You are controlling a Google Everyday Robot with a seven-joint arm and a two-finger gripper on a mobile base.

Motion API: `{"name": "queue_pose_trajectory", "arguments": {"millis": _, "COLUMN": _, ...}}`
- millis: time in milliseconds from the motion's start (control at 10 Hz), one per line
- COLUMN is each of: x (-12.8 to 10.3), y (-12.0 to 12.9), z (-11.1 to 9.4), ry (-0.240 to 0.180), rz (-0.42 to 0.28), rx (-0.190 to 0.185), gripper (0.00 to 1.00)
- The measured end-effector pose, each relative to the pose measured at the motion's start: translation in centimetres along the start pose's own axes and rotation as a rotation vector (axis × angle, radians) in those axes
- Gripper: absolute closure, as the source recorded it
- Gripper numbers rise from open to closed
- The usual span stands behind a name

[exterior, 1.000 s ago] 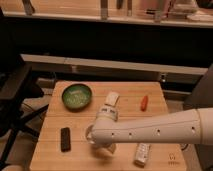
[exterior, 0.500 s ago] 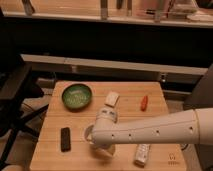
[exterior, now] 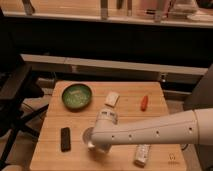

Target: Pick up the ceramic cup

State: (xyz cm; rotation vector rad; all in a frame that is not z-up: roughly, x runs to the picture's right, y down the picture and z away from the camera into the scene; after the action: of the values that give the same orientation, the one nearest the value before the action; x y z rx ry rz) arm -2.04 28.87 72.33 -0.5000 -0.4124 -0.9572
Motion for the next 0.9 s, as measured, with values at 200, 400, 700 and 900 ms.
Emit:
{"name": "queue_pose_trajectory", "arguments": {"millis": 200, "x": 0.0, "y": 0.2, "z": 0.2, "ry": 0.001, "rz": 0.004, "rx": 0.000, "gripper": 0.95}}
{"name": "queue_pose_trajectory", "arguments": {"millis": 400, "x": 0.6, "y": 0.1, "z": -1.0, "ry": 0.009, "rz": -0.001, "rx": -0.003, "gripper": 0.99}}
{"name": "queue_pose_trajectory", "arguments": {"millis": 700, "x": 1.2, "y": -0.3, "z": -3.4, "ry": 0.013, "rz": -0.005, "rx": 0.000, "gripper": 0.99}}
{"name": "queue_pose_trajectory", "arguments": {"millis": 900, "x": 1.2, "y": -0.2, "z": -3.1, "ry": 0.013, "rz": -0.010, "rx": -0.001, "gripper": 0.97}}
